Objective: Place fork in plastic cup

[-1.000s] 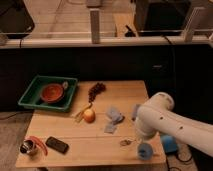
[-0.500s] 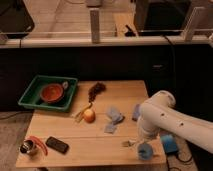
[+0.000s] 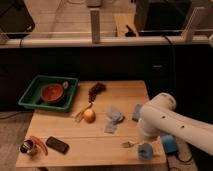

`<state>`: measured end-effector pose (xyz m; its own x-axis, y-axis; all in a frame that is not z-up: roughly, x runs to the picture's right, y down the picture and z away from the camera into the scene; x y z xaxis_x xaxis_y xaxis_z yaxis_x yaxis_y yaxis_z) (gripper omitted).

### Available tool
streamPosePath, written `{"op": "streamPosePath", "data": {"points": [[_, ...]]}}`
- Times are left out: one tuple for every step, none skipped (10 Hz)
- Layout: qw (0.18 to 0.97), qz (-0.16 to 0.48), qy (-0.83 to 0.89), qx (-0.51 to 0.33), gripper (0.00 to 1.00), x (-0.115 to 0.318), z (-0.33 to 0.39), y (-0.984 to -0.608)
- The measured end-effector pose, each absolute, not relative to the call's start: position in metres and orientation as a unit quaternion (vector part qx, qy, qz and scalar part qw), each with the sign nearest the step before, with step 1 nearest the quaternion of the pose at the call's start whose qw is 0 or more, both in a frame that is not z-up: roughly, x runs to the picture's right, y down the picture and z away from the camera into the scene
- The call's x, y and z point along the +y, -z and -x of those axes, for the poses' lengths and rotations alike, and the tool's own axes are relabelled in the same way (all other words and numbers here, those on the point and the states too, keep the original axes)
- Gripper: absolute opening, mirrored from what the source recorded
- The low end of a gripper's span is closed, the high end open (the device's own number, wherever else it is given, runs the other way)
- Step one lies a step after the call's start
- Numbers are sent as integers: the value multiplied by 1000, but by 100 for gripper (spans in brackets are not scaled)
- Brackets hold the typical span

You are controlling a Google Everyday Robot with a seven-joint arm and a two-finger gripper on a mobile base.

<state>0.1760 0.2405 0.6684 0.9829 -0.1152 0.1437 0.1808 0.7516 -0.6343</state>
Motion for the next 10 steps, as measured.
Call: {"op": "streamPosePath", "data": {"points": [[935, 345, 76, -42, 0, 249, -182, -662], [935, 345, 74, -37, 0, 254, -185, -658], [935, 345, 73, -33, 0, 259, -187, -654], [935, 345, 74, -30, 0, 262, -189, -652], [935, 345, 75, -30, 0, 262, -189, -651], [935, 344, 77, -29, 0, 262, -188, -652], [935, 345, 77, -29, 0, 263, -189, -653], [935, 346, 75, -28, 0, 264, -190, -654], [935, 348, 71, -24, 0, 265, -193, -654], [934, 352, 64, -18, 0, 266, -198, -654]]}}
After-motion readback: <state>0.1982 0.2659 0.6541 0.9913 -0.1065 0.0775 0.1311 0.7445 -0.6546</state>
